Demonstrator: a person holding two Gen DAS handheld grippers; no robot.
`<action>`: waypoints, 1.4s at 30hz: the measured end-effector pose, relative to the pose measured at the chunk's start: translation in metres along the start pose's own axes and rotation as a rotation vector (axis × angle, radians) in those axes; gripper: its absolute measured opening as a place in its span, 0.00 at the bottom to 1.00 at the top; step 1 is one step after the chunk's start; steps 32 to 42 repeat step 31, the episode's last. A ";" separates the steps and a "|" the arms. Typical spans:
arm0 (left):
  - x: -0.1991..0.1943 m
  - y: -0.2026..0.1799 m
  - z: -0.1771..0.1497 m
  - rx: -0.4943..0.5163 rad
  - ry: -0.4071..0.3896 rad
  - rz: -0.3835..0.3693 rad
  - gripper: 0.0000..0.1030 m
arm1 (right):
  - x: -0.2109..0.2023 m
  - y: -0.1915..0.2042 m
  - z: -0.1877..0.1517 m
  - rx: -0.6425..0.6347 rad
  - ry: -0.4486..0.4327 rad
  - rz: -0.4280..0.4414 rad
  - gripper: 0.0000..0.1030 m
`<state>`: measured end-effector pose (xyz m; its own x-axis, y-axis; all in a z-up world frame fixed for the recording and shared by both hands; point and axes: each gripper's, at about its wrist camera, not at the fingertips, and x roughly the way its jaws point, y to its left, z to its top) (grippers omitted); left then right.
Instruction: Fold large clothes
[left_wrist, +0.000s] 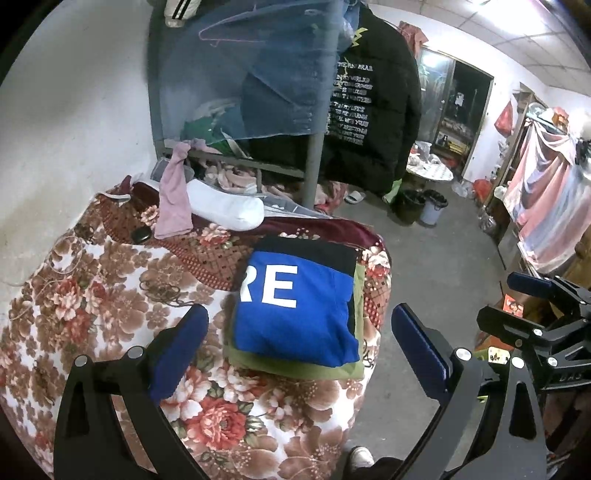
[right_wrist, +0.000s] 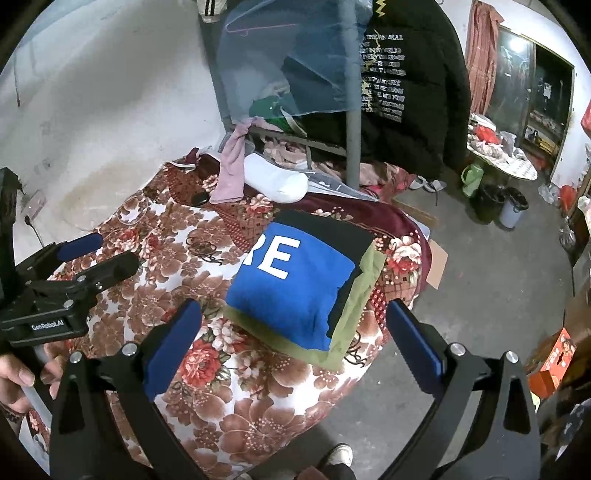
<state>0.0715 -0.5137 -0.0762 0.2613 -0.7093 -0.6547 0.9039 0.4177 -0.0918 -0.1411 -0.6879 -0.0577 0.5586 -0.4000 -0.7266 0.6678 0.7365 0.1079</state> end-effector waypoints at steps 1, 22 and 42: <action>0.001 0.000 0.001 0.002 0.001 -0.001 0.95 | 0.000 -0.001 0.000 0.000 0.002 -0.001 0.95; 0.007 -0.005 -0.002 0.026 0.030 -0.028 0.95 | 0.017 -0.008 0.006 -0.006 0.017 -0.004 0.95; 0.007 -0.006 -0.011 0.034 0.055 -0.061 0.95 | 0.016 -0.011 -0.004 0.006 0.029 -0.013 0.95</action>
